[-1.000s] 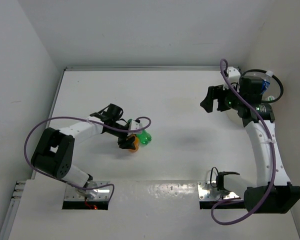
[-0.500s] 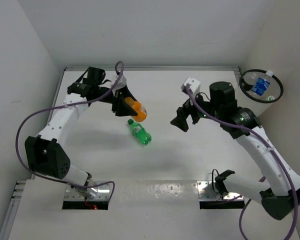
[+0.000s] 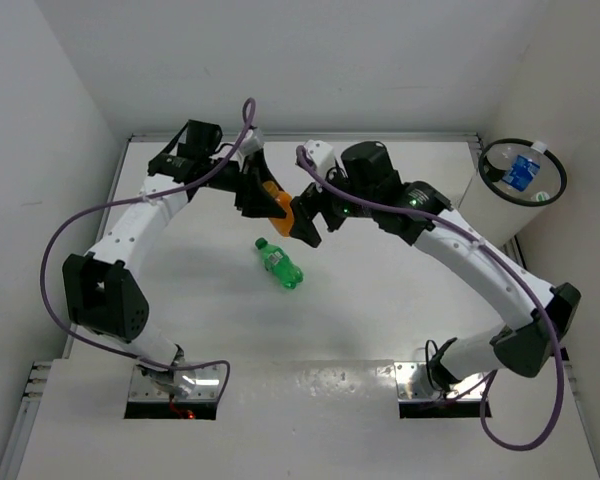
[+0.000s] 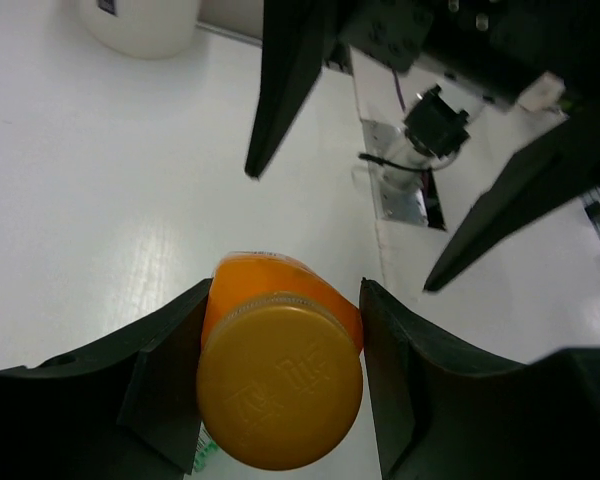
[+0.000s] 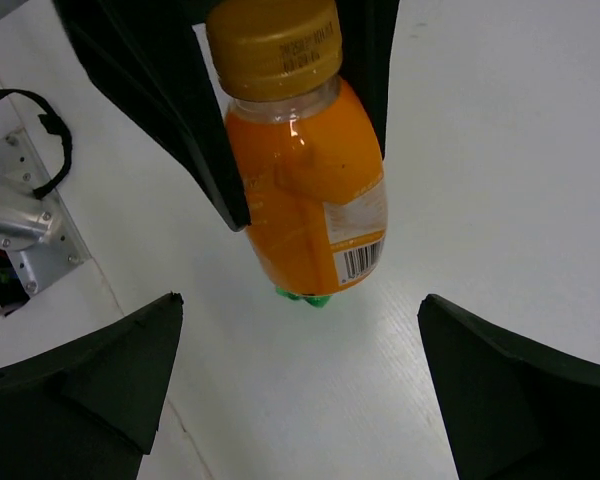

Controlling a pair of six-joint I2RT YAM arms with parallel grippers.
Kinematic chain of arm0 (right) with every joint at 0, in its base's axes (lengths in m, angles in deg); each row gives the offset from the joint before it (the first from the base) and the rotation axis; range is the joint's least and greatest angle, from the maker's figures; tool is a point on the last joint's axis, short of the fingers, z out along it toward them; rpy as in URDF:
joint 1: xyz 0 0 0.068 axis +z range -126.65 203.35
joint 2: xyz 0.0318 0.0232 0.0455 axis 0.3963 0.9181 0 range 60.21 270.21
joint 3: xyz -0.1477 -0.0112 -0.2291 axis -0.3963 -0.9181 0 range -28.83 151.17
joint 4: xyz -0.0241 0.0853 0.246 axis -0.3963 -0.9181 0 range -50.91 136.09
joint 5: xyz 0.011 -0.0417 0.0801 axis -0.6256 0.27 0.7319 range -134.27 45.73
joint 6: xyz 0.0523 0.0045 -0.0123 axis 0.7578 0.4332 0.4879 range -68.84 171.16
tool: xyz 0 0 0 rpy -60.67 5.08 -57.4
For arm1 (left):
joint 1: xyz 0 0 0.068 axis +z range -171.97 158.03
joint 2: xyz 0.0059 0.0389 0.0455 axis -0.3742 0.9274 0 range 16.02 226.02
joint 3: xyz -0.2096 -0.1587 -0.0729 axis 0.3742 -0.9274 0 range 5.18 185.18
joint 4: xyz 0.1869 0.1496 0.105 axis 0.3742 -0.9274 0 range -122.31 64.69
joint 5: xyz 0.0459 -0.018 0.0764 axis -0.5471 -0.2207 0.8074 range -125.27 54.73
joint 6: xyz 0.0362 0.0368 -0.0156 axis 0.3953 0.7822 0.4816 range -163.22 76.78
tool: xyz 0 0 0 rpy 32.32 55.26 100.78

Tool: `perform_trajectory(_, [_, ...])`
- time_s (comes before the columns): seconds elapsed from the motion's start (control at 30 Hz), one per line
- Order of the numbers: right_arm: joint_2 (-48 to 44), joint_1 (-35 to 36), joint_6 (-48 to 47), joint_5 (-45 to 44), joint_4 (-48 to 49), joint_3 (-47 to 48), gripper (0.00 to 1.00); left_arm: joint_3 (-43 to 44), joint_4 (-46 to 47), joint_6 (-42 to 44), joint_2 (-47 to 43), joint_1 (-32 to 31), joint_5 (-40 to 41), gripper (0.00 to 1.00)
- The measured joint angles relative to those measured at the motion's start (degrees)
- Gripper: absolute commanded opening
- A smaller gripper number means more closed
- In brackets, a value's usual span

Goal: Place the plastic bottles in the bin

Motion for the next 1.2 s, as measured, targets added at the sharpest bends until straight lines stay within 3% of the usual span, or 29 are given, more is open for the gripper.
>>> perform_trajectory(0.17, [2.89, -0.17, 3.41, -0.5, -0.17, 1.42, 1.0, -6.1, 17.66, -15.04, -3.74, -0.07, 2.82, 0.0])
perform_trajectory(0.43, [4.31, -0.22, 4.87, -0.39, 2.19, 4.76, 1.0, -7.63, 34.97, -30.64, -4.59, -1.14, 3.96, 0.0])
perform_trajectory(0.77, [5.07, 0.22, 3.72, -1.68, 3.61, 4.79, 0.98, -9.94, 45.68, -44.54, -4.61, -2.25, 3.93, 0.0])
perform_trajectory(0.83, [5.64, 0.44, 3.43, -2.43, 4.52, 4.76, 0.96, -9.94, 46.82, -45.9, -4.61, -3.23, 3.65, 0.0])
perform_trajectory(1.03, [5.66, 1.03, 1.11, -2.82, 6.71, 3.43, 0.68, -9.94, 47.84, -48.41, -4.61, -3.87, 3.43, 0.0])
perform_trajectory(1.13, [4.94, 1.03, -0.04, -2.51, 7.02, 2.4, 0.68, -9.94, 47.91, -49.4, -4.61, -3.76, 2.91, 0.0])
perform_trajectory(1.2, [4.28, 0.92, -0.5, -2.32, 7.61, 1.57, 0.6, -9.94, 48.28, -50.25, -4.61, -3.76, 2.86, 0.0])
